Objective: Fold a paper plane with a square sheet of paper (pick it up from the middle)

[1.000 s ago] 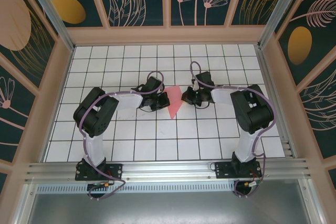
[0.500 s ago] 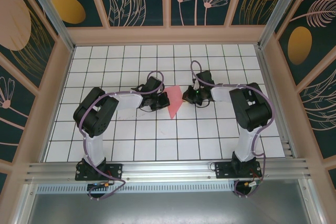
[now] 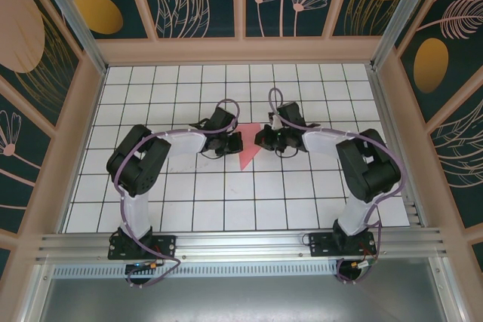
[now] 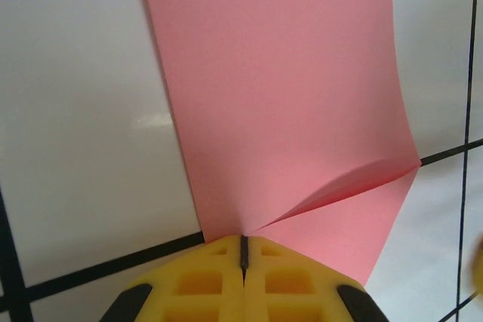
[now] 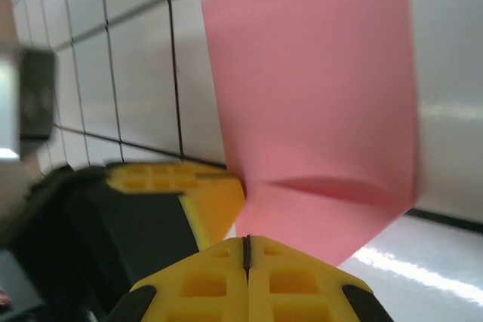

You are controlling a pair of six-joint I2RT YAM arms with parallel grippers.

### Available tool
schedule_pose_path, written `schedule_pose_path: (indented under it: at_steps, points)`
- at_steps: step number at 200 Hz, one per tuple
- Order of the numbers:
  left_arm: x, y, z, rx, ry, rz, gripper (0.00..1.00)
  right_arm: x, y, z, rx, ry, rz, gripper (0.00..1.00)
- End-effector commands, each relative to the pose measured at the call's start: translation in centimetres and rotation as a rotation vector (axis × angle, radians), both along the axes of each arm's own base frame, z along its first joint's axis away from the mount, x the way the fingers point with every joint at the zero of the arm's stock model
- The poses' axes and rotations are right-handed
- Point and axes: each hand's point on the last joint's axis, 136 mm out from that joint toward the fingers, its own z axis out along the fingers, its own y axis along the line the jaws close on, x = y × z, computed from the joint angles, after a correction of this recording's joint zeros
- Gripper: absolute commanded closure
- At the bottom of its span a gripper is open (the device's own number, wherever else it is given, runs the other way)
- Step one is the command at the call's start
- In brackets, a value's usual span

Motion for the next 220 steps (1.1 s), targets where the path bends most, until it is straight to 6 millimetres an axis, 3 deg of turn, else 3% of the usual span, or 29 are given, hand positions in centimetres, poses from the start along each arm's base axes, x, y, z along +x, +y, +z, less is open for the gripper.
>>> schedule_pose_path:
  at_steps: [1,37,72,103,120,150,220]
  points:
    - [0.3,1.0,-1.5,0.091,-0.010,-0.051,1.00,-1.1,1.0,-1.7,0.010,0.039,0.028,0.99]
    - [0.6,0.5,-0.2,0.054,-0.027,-0.046,1.00,-1.4,1.0,-3.5,-0.011,0.086,0.011,0.99]
    - [1.4,-0.6,3.7,-0.060,-0.065,0.018,0.88,-1.8,0.6,-4.8,-0.027,0.118,-0.009,1.00]
    - [0.7,-0.9,6.3,-0.187,-0.065,0.085,0.86,-1.7,0.6,-4.7,-0.017,0.122,-0.029,1.00]
    - [-0.5,-0.7,6.4,-0.248,-0.033,0.121,0.89,-1.7,0.7,-4.6,-0.011,0.124,-0.038,1.00]
    - [-3.1,-0.7,4.5,-0.337,0.060,0.134,0.97,-1.6,0.7,-4.6,0.000,0.133,-0.057,1.00]
    - [-5.2,-1.3,2.3,-0.321,0.129,0.104,1.00,-1.5,1.0,-4.4,0.015,0.141,-0.068,1.00]
